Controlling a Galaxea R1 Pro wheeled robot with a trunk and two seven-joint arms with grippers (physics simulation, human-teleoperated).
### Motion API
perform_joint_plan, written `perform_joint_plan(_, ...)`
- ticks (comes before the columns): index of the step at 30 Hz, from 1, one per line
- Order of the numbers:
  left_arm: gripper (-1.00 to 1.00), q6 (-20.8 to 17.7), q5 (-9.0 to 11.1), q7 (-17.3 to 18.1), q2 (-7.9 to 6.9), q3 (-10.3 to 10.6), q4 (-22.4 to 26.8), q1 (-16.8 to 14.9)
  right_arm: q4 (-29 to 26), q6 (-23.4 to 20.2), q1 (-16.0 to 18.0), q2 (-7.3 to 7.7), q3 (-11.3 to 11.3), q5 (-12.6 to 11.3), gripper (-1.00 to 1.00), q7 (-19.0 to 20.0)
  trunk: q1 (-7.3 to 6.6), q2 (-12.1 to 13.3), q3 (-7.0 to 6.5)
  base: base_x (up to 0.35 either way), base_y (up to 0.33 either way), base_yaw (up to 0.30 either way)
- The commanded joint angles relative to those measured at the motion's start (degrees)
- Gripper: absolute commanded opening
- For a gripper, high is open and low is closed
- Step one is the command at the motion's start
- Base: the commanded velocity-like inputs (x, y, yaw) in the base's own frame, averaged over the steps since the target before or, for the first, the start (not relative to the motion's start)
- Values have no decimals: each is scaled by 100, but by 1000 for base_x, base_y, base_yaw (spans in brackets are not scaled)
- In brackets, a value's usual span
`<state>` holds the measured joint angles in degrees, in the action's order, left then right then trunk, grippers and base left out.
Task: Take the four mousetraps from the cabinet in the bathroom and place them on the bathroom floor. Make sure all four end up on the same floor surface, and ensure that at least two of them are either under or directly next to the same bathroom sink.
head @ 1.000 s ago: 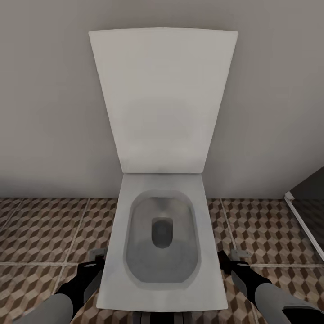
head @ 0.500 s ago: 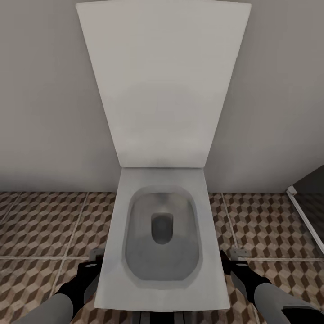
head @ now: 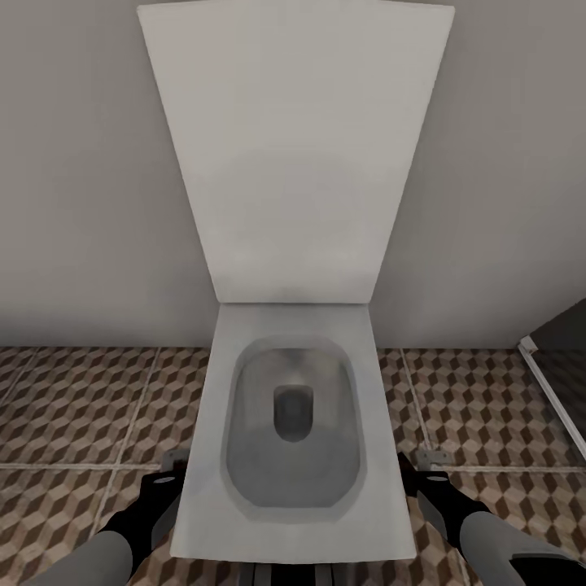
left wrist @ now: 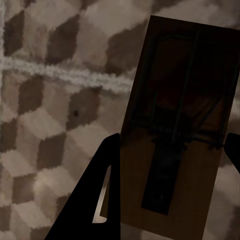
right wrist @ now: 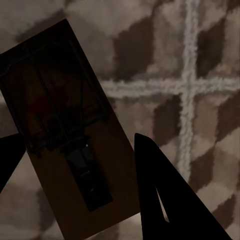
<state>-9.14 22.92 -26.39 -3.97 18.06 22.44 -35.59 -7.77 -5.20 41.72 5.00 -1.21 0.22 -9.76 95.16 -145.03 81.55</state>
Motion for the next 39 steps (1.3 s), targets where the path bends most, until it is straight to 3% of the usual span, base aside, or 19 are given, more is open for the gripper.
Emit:
perform_joint_plan(1, -100, -37, 28, -42, -7, 48, 15, -1, -12, -37, -1, 1, -11, -5, -100, -1, -1, -1, 4, 0, 0, 0)
perform_joint_plan(10, -100, -36, 28, -42, -7, 48, 15, -1, -12, -37, -3, 1, -10, -4, -100, 1, -1, -1, 4, 0, 0, 0)
perform_joint_plan(18, -100, -35, 28, -42, -7, 48, 15, -1, -14, -36, -2, 1, -10, -4, -100, 1, 20, -12, 181, 0, 0, 0)
perform_joint_plan(39, -100, -35, 28, -42, -15, 48, 15, -2, -12, -34, -1, 7, -10, -4, -100, -1, 20, -12, 181, 0, 0, 0)
